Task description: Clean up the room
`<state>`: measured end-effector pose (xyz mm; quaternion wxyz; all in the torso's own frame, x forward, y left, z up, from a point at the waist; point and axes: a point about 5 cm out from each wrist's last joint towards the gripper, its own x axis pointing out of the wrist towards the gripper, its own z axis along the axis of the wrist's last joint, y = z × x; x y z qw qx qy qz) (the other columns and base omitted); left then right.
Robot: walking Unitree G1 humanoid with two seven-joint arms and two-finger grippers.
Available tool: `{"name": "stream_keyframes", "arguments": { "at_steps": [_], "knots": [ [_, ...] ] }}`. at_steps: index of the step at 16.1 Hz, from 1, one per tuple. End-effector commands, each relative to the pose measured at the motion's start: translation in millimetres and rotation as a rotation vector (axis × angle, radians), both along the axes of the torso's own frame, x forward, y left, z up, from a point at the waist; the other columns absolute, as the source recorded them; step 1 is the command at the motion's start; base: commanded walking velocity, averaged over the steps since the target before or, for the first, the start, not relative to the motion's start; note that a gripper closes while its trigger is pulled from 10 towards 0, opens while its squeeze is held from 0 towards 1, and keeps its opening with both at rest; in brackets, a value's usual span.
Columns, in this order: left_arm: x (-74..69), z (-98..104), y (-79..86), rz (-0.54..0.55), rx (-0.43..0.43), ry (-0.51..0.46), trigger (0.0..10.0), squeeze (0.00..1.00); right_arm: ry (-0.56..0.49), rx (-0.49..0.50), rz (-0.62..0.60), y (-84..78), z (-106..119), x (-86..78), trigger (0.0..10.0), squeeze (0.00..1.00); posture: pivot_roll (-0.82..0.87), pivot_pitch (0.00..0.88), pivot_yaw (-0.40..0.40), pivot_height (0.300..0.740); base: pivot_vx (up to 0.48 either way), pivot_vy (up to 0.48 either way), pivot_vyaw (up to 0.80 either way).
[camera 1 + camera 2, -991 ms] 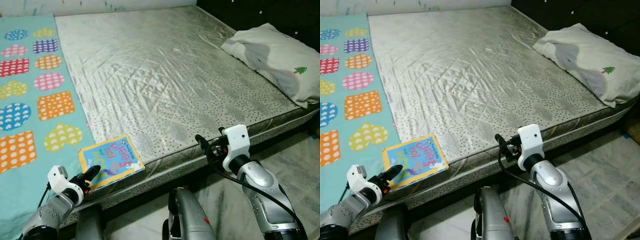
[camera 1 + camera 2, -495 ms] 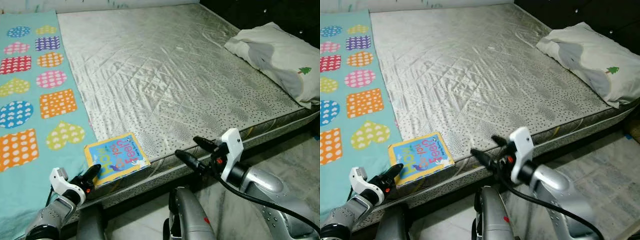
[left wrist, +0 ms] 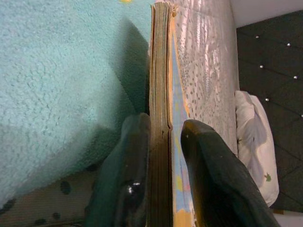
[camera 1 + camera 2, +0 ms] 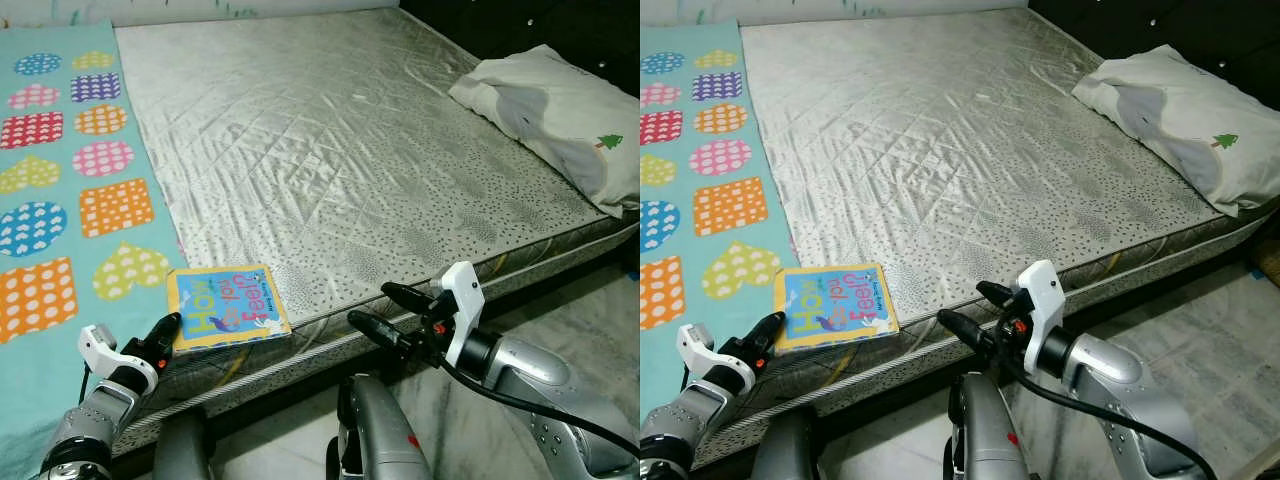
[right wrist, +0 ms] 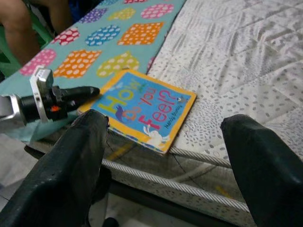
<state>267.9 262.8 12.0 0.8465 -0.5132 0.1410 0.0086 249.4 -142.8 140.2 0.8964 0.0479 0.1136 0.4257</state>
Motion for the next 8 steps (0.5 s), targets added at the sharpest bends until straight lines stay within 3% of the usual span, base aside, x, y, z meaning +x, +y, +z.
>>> {"name": "stream_keyframes", "arguments": {
  "at_steps": [1,8],
  "knots": [
    [1.2,1.5,0.8,0.002,-0.008,-0.017,0.0,0.0,-0.005,-0.009,0.035,1.4,0.1,-0.3,10.0,0.0,-0.17,0.108,-0.084,0.57,0.0,0.0,0.0],
    [6.8,7.2,9.3,0.075,0.023,-0.039,0.0,0.0,0.015,0.006,0.065,6.6,-9.1,-3.2,10.0,0.0,-0.16,0.086,-0.087,0.57,0.0,0.0,0.0]
  ]
}}
